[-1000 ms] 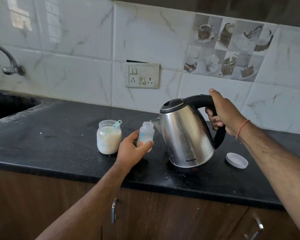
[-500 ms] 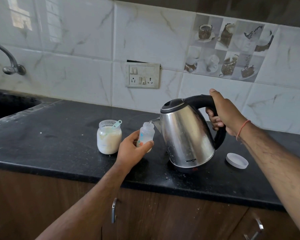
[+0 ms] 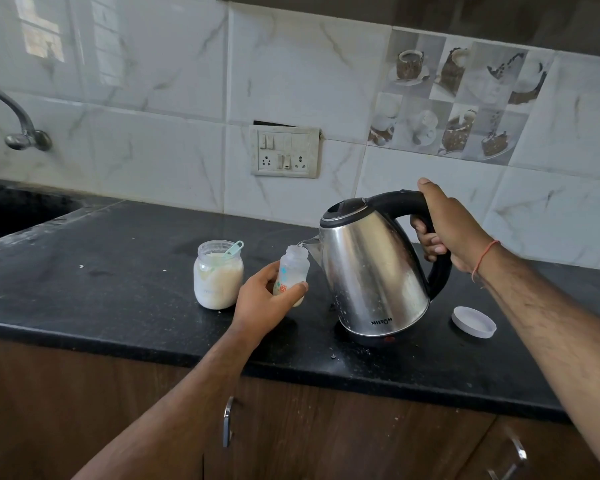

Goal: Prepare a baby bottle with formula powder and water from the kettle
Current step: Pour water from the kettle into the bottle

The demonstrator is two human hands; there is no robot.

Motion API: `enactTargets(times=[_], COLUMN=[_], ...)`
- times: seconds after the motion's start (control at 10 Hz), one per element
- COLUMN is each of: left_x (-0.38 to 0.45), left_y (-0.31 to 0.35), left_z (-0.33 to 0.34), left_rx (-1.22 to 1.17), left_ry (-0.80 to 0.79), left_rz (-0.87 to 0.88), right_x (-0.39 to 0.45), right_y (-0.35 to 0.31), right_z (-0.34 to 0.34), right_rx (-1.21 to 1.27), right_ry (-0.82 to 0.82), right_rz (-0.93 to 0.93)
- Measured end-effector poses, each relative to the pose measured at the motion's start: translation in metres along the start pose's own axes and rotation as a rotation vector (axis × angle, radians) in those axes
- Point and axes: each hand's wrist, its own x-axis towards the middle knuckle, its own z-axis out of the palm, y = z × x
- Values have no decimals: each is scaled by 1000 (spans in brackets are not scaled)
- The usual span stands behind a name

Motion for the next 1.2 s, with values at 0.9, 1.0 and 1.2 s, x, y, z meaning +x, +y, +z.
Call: enactTargets(times=[0.9, 1.0, 1.2], left_x=[0, 0, 0], left_y=[1, 0, 0], left_z=[0, 0, 0], left_rx=[-46, -40, -41], left_ry=[-8, -8, -1], left_rz=[3, 2, 1], right_x=[0, 1, 1], right_y=[0, 0, -1], right_z=[0, 1, 1], right_rx=[-3, -7, -11], right_ry=[4, 4, -4], right_rz=[-1, -4, -6])
